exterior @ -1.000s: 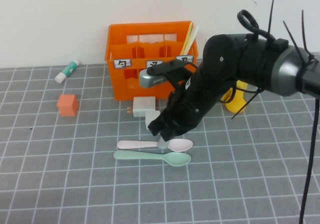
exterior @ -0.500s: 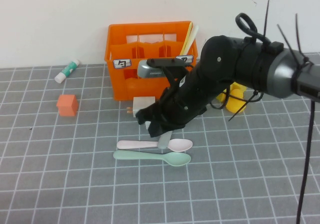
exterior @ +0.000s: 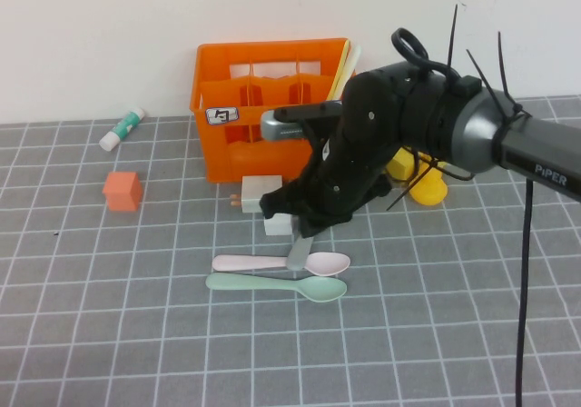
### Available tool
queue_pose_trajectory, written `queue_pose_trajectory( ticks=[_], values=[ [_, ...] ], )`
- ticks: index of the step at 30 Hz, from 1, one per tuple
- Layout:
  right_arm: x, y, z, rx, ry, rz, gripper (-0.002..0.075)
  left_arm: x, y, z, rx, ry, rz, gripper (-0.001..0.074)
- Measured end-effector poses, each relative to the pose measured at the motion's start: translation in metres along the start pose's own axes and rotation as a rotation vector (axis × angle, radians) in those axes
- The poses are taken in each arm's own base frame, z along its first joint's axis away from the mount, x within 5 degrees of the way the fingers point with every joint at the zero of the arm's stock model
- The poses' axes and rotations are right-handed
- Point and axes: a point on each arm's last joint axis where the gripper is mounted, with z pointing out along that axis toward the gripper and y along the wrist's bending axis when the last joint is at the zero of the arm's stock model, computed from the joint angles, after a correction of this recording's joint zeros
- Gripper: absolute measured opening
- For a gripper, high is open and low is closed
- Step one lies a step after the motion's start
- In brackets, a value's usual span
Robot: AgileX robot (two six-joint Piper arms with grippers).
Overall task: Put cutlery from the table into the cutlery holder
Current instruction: Pick up the fork
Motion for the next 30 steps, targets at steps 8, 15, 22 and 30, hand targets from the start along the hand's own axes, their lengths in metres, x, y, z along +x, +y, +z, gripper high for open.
queue_pose_trajectory(
  ticks=[8, 15, 22, 30],
  values=[
    [0.000, -0.007, 0.007, 0.063, 0.013, 0.047, 0.0155, 0.000, 0.000, 0.000, 0.000, 0.000, 0.000, -0.0001],
    [-0.004, -0.007, 0.009, 0.058, -0.038, 0.067, 0.0344, 0.000, 0.000, 0.000, 0.000, 0.000, 0.000, -0.0001],
    [-0.003, -0.009, 0.026, 0.061, -0.034, 0.075, 0.0358, 0.000, 0.000, 0.000, 0.000, 0.000, 0.000, -0.0001],
    [-0.004, -0.008, 0.032, 0.041, -0.032, 0.050, 0.0221, 0.000, 0.000, 0.000, 0.000, 0.000, 0.000, -0.0001]
  ],
)
